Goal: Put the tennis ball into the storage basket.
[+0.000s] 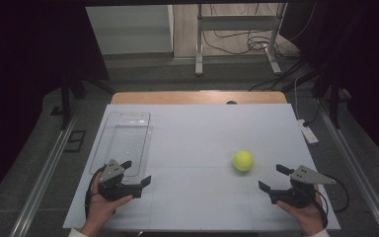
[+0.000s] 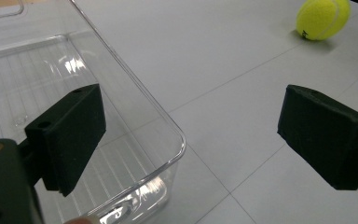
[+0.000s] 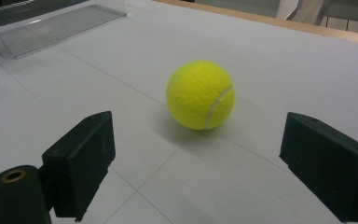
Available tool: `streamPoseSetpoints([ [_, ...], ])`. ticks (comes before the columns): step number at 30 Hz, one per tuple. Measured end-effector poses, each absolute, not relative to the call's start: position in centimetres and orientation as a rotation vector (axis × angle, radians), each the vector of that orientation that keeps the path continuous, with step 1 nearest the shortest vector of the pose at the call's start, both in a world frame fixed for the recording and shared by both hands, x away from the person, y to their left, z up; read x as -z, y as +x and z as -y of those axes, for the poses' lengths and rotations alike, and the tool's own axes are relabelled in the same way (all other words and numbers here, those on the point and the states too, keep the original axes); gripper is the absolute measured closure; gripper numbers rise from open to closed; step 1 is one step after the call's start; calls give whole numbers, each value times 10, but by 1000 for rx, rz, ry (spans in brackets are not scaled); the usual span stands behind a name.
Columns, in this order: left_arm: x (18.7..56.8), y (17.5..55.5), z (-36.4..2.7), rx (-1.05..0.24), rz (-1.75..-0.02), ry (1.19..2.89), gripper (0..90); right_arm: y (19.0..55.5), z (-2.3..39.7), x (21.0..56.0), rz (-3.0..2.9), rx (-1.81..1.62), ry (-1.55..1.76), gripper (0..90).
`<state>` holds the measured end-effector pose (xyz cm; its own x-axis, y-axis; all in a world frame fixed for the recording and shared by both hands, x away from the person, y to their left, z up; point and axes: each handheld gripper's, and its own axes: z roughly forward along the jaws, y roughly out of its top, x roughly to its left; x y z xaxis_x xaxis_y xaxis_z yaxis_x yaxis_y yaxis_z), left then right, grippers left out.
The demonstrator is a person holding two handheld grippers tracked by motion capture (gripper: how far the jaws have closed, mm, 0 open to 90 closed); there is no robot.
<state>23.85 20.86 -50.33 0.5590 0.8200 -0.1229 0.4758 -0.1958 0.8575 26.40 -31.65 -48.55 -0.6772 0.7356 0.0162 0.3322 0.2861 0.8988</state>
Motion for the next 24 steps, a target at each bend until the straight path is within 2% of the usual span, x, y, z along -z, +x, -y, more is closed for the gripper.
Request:
streamPoseSetpoints([
  [24,501,237,-208,-458,-1055,1843,89,264,315,488,-2177,-1354,948,106],
])
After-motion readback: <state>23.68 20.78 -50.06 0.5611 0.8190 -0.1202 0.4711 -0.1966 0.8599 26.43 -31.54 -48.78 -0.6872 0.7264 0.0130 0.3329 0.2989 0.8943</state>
